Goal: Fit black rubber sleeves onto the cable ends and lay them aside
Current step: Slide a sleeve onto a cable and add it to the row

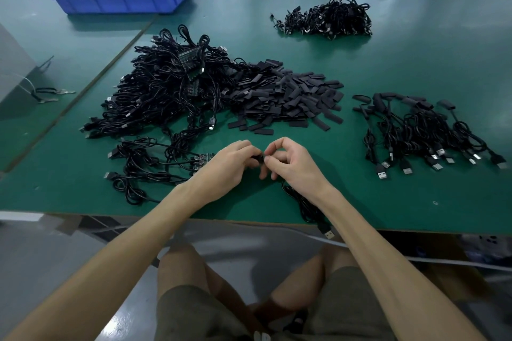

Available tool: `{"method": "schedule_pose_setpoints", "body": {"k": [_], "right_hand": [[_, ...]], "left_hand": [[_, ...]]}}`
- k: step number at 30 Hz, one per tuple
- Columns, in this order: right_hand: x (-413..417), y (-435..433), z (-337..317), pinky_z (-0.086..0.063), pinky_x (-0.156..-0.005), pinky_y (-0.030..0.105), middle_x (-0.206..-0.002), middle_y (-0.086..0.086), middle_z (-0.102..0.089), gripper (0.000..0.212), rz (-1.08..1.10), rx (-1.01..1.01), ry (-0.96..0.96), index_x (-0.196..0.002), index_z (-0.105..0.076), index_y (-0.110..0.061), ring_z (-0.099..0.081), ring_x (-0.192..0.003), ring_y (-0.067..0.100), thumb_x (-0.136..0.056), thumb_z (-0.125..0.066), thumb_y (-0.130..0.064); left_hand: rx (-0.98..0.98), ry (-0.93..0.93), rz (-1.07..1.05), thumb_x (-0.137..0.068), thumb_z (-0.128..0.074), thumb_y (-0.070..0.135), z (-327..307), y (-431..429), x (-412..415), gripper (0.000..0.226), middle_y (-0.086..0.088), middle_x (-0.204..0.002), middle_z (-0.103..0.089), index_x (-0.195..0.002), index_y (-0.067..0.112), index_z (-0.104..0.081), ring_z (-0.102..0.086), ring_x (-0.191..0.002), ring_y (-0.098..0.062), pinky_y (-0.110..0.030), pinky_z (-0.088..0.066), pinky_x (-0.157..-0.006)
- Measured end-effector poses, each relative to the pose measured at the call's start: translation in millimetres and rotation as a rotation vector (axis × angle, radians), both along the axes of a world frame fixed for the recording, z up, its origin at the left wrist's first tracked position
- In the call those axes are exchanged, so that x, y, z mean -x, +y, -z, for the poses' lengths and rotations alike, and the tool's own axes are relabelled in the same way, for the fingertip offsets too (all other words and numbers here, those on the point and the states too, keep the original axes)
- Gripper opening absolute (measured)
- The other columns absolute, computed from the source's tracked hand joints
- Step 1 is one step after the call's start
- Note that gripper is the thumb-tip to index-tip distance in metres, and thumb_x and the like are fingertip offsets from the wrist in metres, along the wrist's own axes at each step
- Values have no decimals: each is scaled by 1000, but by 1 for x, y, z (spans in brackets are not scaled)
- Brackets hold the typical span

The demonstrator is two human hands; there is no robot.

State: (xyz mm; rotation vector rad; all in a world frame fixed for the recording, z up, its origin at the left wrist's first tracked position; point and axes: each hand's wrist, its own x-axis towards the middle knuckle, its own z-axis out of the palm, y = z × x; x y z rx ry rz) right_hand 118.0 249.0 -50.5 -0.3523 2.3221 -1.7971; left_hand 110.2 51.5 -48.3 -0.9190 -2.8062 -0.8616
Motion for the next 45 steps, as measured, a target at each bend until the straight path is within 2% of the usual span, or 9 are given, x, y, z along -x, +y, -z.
{"method": "schedule_pose_setpoints", "body": {"k": [9,14,16,18,20,27,31,39,45], "right_hand": [[0,0,1,-49,-69,27,-76,5,-77,6,3,5,-4,-102,-54,-10,-57,-63,14,-100,-59,-8],[0,0,1,-50,-67,25,-77,8,-77,8,36,89,0,-102,-53,-10,-56,-61,14,-100,-59,-5],[0,1,2,-50,-65,21,-78,8,-77,7,54,123,4,-104,-53,-9,-57,-61,13,-100,-58,-5],[0,1,2,-51,-66,20,-81,7,-78,8,63,131,5,-108,-55,-7,-58,-63,12,-101,-58,-6],[0,0,3,-51,-68,21,-82,7,-78,10,68,136,3,-110,-56,-7,-59,-64,12,-100,-59,-7],[2,0,6,-52,-67,24,-81,8,-78,6,77,146,18,-104,-62,-8,-60,-63,14,-101,-62,-14],[1,1,6,-52,-68,25,-80,7,-78,12,61,135,25,-100,-65,-10,-61,-63,14,-102,-66,-22],[1,1,6,-52,-68,26,-78,8,-78,10,65,135,32,-98,-66,-10,-61,-63,15,-101,-66,-19],[0,1,5,-52,-67,24,-79,8,-78,8,56,132,32,-98,-66,-10,-61,-63,15,-101,-67,-17]], "left_hand": [[-8,61,21,-95,-53,-11,7,-1,4,26,5,-96,-50,-115,1,-65,-45,-89,-7,-13,-42,-83],[-235,-134,-108,-94,-70,10,4,-4,12,17,16,-96,-69,-110,15,-73,-63,-88,2,-15,-47,-81],[-411,-281,-119,-93,-73,14,2,-10,16,15,3,-94,-76,-108,16,-74,-67,-80,-6,-24,-54,-72],[-564,-365,-109,-94,-70,11,1,-15,17,15,-10,-93,-76,-108,14,-76,-65,-72,-13,-24,-52,-61],[-663,-426,-110,-95,-68,10,3,-18,17,16,-18,-90,-75,-109,11,-75,-64,-71,-16,-22,-51,-60],[-884,-603,-123,-93,-69,12,6,-24,22,20,-14,-84,-73,-108,-1,-74,-65,-74,-17,-21,-51,-63],[-944,-647,-110,-91,-70,14,6,-25,22,24,-13,-84,-72,-108,-3,-72,-66,-75,-16,-21,-51,-64],[-995,-725,-42,-98,-62,19,6,-29,21,25,-12,-98,-73,-113,2,-72,-69,-83,-18,-25,-54,-70],[-956,-765,34,-96,-68,20,8,-35,24,28,-22,-112,-71,-120,7,-72,-70,-90,-21,-27,-56,-77]]}}
